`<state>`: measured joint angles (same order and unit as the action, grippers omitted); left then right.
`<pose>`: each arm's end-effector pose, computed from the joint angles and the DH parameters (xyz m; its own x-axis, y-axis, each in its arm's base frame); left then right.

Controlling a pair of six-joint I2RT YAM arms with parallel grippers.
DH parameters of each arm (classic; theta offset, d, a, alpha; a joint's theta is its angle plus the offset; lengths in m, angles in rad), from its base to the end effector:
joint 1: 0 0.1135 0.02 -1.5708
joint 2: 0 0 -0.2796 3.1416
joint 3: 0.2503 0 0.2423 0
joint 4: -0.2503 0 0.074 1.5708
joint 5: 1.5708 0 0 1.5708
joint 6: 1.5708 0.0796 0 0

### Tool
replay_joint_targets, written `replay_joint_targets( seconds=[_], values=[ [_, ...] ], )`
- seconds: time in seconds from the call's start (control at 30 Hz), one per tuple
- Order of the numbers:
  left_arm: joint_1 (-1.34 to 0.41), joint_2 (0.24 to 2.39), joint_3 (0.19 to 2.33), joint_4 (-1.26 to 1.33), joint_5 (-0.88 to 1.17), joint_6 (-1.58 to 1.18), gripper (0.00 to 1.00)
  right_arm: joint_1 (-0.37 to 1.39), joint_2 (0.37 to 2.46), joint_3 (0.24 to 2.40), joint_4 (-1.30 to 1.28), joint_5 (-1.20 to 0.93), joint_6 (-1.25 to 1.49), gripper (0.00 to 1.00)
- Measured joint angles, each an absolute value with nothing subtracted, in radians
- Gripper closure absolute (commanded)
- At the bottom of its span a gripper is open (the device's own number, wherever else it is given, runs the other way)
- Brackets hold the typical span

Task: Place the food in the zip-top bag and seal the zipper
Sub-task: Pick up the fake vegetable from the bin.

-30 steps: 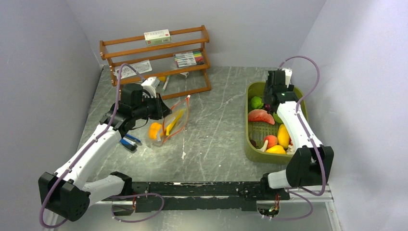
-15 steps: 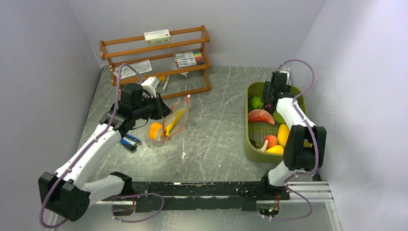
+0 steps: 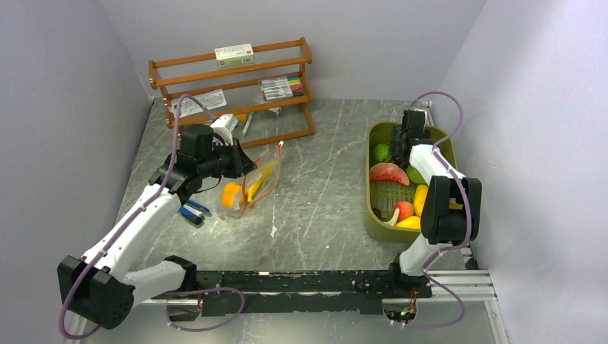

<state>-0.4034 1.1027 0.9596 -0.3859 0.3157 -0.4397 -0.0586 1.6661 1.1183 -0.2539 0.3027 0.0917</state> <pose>0.2331 -0.1264 0.3134 -0.6838 -0.1481 -0.7145 0.3632 0.7802 -0.5093 0.3805 -0.0461 0.2130 -0.6902 0.1281 -0.7122 0.3275 0.9329 -0.1496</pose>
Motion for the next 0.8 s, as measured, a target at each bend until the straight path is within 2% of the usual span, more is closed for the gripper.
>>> replay_joint_targets(
  seconds=[0.13, 0.53, 0.8],
  values=[
    [-0.403, 1.103, 0.96, -0.386, 0.315, -0.44, 0.93, -0.06, 1.681, 1.122, -0.252, 0.298, 0.092, 0.33],
    [-0.403, 1.104, 0.96, -0.386, 0.316, -0.445, 0.93, -0.066, 1.691, 1.117, -0.23, 0.268, 0.097, 0.51],
    [-0.403, 1.104, 0.96, -0.386, 0.313, -0.444, 0.93, -0.066, 1.644, 1.108, -0.25, 0.276, 0.148, 0.54]
  ],
)
